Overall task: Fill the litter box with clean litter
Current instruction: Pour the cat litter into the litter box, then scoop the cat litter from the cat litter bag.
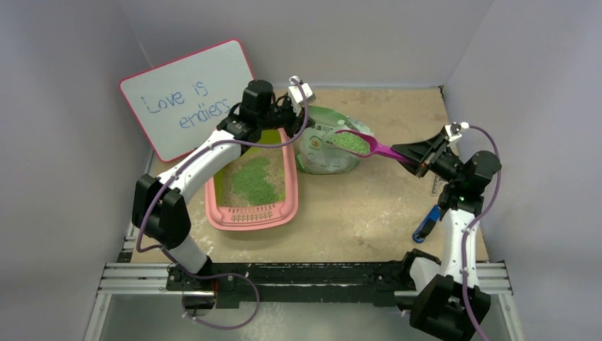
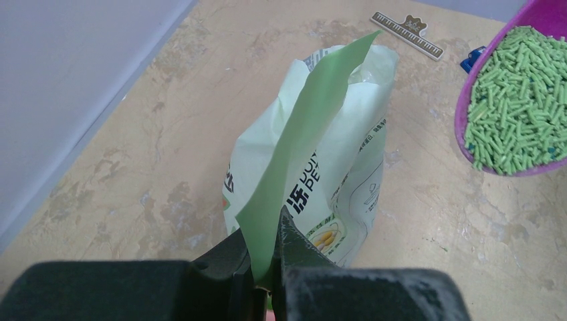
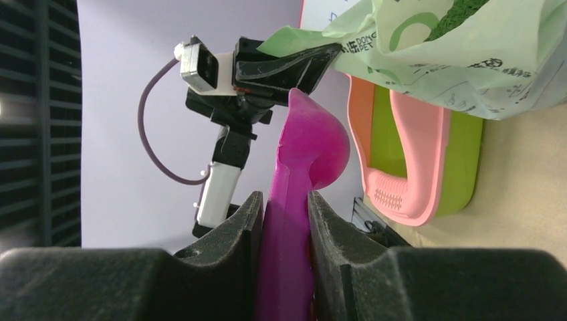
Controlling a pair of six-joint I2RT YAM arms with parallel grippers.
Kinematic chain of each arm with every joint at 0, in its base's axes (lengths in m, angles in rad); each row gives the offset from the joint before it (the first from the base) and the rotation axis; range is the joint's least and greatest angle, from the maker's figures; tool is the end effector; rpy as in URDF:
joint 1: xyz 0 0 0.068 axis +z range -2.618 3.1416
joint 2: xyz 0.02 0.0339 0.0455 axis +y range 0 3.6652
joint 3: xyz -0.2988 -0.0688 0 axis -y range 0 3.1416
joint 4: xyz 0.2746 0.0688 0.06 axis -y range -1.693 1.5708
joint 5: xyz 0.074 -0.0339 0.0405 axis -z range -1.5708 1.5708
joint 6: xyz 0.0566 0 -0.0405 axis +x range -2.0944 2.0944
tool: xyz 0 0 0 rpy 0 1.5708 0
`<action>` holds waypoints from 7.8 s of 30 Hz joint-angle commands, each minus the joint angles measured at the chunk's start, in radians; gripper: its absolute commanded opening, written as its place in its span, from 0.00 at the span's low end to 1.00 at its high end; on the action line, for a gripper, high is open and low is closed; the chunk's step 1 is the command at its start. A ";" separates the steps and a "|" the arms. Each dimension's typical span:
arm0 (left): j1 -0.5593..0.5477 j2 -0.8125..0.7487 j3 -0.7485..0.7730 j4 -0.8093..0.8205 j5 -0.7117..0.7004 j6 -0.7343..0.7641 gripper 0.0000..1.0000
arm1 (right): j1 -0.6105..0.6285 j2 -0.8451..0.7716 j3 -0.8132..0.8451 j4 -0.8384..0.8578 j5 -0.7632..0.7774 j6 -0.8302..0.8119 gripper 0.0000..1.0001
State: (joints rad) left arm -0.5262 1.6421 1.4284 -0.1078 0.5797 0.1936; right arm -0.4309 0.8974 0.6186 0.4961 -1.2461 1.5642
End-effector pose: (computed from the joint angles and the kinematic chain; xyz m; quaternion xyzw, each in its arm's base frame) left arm 0.3627 -0.2465 0.3736 0.4302 0.6687 -0.3214 0.5143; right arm 0.2078 -0.0365 0.3490 0.1806 0.6580 0.6482 0.3380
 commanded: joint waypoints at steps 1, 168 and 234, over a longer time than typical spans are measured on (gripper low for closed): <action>-0.003 -0.021 0.051 0.151 0.015 0.003 0.00 | 0.048 -0.010 0.069 -0.017 0.029 -0.039 0.00; -0.003 -0.052 0.004 0.069 -0.053 0.061 0.00 | 0.124 0.078 0.654 -1.107 0.272 -0.983 0.00; -0.006 -0.056 -0.050 0.120 0.064 0.029 0.00 | 0.812 0.860 1.205 -1.590 1.410 -1.329 0.00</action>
State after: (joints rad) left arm -0.5304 1.6245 1.3819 -0.0708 0.6216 0.2203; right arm 0.3641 1.6978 1.8339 -0.9615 -0.0494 0.2615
